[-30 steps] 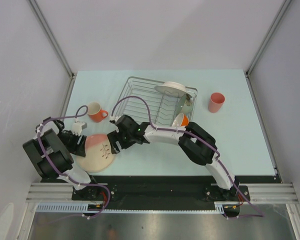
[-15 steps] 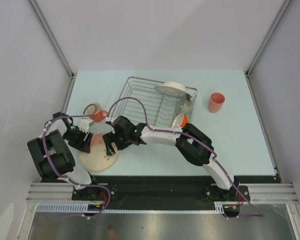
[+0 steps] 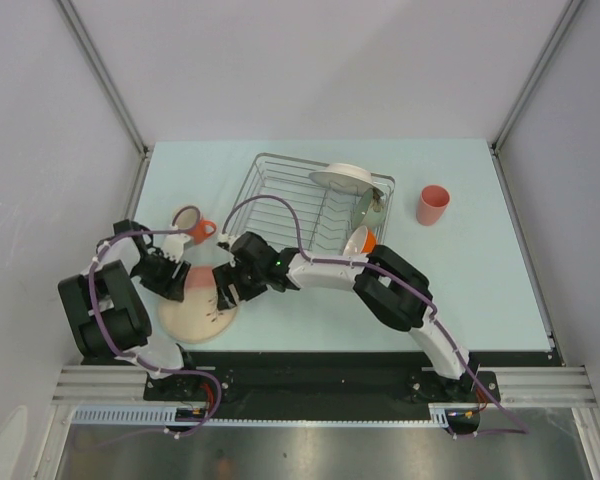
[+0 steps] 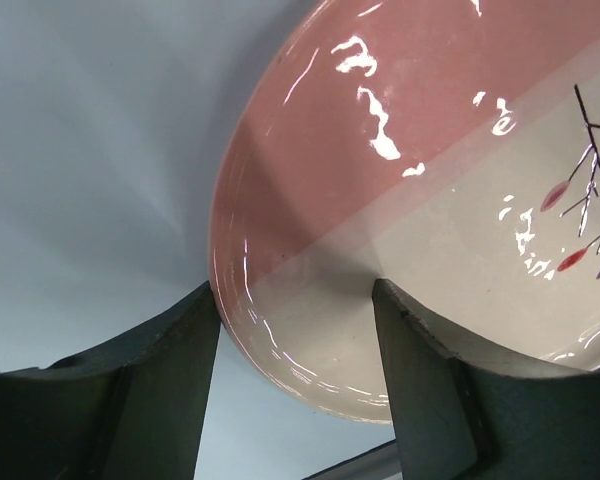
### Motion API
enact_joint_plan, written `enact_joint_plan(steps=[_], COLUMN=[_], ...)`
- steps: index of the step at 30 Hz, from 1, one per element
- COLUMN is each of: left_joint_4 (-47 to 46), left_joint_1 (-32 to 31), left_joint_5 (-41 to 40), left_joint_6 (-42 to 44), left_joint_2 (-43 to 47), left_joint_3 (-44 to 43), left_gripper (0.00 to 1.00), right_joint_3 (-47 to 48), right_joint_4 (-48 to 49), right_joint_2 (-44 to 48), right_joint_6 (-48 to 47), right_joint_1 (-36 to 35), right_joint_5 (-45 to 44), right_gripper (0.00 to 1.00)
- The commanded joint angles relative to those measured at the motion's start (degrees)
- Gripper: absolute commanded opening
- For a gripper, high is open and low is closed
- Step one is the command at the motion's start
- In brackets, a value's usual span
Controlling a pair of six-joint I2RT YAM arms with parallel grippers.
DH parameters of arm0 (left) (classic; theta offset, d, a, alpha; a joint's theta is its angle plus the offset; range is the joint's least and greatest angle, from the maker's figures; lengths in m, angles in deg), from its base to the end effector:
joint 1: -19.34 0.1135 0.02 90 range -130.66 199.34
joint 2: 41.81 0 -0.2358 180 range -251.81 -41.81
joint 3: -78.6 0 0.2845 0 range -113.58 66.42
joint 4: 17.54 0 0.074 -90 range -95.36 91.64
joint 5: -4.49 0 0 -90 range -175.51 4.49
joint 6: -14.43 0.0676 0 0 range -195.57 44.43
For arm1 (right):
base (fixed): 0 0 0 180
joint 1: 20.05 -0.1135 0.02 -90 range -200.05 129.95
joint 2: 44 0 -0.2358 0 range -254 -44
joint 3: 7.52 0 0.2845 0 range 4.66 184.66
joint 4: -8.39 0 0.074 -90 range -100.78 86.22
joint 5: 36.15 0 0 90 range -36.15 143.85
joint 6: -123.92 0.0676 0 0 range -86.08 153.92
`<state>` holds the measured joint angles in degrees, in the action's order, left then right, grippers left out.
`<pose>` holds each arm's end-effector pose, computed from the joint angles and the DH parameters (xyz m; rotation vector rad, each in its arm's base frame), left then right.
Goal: Load the mixed dishes into the dish rack
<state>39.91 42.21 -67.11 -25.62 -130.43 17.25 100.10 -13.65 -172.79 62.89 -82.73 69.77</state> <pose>0.2662 0.0891 0.0813 0.6910 2.7783 -0.2948 0.2288 0.4832 0.0994 -0.8920 2.4093 1.0456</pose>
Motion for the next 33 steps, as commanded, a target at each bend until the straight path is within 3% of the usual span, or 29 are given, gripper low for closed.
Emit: enact_joint_plan(steps=[1,8,12,15,17,20,25,26,27,29,30,33], left_joint_4=[6.12,7.63,6.85,6.49,6.58,7.10,8.08,7.90,8.33,8.69,8.43,8.16], left_joint_1=[-3.27,-3.36,-3.54,-3.54,-3.54,-3.54,-3.36,-3.45,-3.36,-3.45,-3.45,-3.36], left_joint_5=[13.42,16.23,16.85,17.12,17.29,17.29,17.47,17.38,17.73,17.90,17.91,16.94], left_joint_6=[-0.74,-1.88,-2.40,-2.76,-2.93,-3.28,-3.81,-3.90,-3.81,-3.90,-3.81,-3.99], left_joint_2=[0.63,2.93,1.79,0.56,0.11,-0.59,-2.95,-3.83,-4.62,-7.09,-7.70,-10.43], left_joint_3=[2.94,4.60,5.40,5.05,4.70,3.29,0.48,0.21,-0.57,-1.37,-1.80,-3.12], left_gripper=[0.65,0.65,0.64,0.65,0.66,0.77,0.82,0.79,0.67,0.59,0.46,0.25], right_joint_3=[-2.54,3.69,3.97,3.70,3.26,2.39,1.07,0.89,0.80,-0.07,-0.51,-1.22], right_joint_4=[12.33,5.83,5.56,5.65,6.00,6.35,6.00,6.18,5.83,5.91,6.52,6.62], right_joint_2=[1.09,-4.80,-5.24,-5.15,-4.72,-3.67,-1.73,-1.46,-1.11,-0.59,-0.06,0.21], right_joint_6=[1.79,0.21,-0.23,-0.06,-0.14,-0.93,-4.27,-4.71,-5.15,-6.55,-6.99,-8.58], right_joint_1=[-2.54,-4.30,-4.30,-4.04,-3.95,-4.12,-5.00,-5.26,-5.70,-6.14,-6.32,-6.76], right_joint_5=[3.24,0.87,0.51,0.16,-0.54,-2.29,-6.78,-7.13,-8.18,-9.15,-9.85,-10.91], right_gripper=[0.77,0.47,0.14,0.00,0.00,0.00,0.00,0.00,0.00,0.00,0.00,0.00])
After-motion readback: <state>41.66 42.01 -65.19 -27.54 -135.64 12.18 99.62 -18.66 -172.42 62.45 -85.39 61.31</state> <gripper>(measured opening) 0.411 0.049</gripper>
